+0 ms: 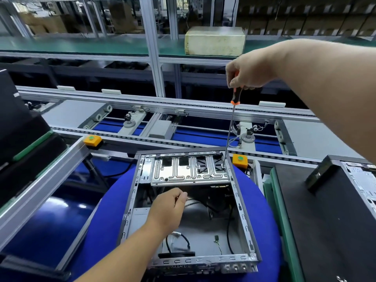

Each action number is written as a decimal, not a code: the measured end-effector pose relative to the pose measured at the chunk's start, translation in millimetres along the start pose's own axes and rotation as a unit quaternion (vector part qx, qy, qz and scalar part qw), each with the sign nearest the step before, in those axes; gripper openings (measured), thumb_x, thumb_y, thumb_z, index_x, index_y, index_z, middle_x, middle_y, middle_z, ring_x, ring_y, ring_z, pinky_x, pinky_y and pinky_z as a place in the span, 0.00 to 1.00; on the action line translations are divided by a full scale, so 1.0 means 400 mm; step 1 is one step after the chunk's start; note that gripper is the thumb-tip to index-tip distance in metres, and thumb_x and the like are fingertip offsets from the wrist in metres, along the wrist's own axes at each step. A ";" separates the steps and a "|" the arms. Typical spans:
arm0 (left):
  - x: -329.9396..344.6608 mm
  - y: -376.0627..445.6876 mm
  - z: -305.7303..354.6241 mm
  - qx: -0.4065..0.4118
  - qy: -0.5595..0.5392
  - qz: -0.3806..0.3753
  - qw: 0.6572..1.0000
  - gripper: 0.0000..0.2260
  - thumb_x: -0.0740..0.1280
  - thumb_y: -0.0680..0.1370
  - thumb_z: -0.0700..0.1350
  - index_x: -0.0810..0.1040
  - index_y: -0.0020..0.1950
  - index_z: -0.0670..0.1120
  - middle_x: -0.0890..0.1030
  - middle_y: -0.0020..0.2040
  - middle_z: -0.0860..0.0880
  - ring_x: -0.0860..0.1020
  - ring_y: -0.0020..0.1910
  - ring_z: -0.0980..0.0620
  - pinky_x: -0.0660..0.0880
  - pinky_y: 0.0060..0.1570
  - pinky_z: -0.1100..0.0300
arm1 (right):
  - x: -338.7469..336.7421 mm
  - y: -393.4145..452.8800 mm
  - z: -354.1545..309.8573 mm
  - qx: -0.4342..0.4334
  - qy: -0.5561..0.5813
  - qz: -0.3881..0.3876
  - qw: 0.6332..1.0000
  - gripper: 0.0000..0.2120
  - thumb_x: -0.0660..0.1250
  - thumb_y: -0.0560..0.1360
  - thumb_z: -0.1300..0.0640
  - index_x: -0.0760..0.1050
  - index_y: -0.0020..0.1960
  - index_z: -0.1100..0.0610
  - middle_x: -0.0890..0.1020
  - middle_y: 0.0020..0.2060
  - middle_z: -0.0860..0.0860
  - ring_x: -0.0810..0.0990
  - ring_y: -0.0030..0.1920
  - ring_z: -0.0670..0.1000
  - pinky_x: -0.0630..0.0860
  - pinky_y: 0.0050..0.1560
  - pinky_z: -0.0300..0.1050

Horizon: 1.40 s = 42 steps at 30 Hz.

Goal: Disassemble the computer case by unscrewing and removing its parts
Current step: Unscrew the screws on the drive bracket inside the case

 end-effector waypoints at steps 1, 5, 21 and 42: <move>-0.007 -0.002 0.004 0.008 -0.003 0.008 1.000 0.16 0.62 0.85 0.53 0.76 0.39 0.49 0.78 0.33 0.51 0.77 0.36 0.51 0.76 0.42 0.45 | 0.001 0.005 0.000 -0.003 0.012 -0.008 1.000 0.05 0.64 0.83 0.53 0.78 0.50 0.48 0.84 0.46 0.56 0.81 0.41 0.55 0.79 0.38 0.49; -0.053 -0.004 -0.009 0.006 -0.018 0.061 0.998 0.16 0.63 0.86 0.51 0.75 0.38 0.52 0.78 0.32 0.54 0.76 0.34 0.52 0.76 0.38 0.46 | 0.007 0.019 -0.006 0.000 0.034 -0.019 0.999 0.05 0.63 0.83 0.54 0.78 0.51 0.50 0.83 0.45 0.57 0.80 0.38 0.54 0.78 0.35 0.47; -0.042 -0.030 0.004 0.036 0.077 0.052 0.995 0.16 0.60 0.86 0.52 0.71 0.38 0.52 0.75 0.32 0.53 0.74 0.34 0.52 0.68 0.34 0.56 | -0.008 -0.005 -0.006 -0.013 -0.044 0.038 0.998 0.07 0.62 0.83 0.48 0.79 0.52 0.47 0.81 0.46 0.48 0.78 0.46 0.51 0.74 0.49 0.53; -0.023 -0.027 -0.003 0.055 0.115 0.042 0.991 0.16 0.59 0.85 0.54 0.68 0.38 0.53 0.74 0.31 0.54 0.72 0.32 0.53 0.63 0.32 0.61 | 0.002 -0.015 0.010 0.049 -0.142 0.015 0.988 0.25 0.52 0.86 0.44 0.78 0.48 0.59 0.83 0.40 0.56 0.80 0.40 0.55 0.70 0.36 0.46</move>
Point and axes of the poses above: each hand's wrist, its own y-axis towards the middle knuckle, its own x-axis out of the palm, z = x × y, the point moved 10 cm from there along y, towards the middle knuckle
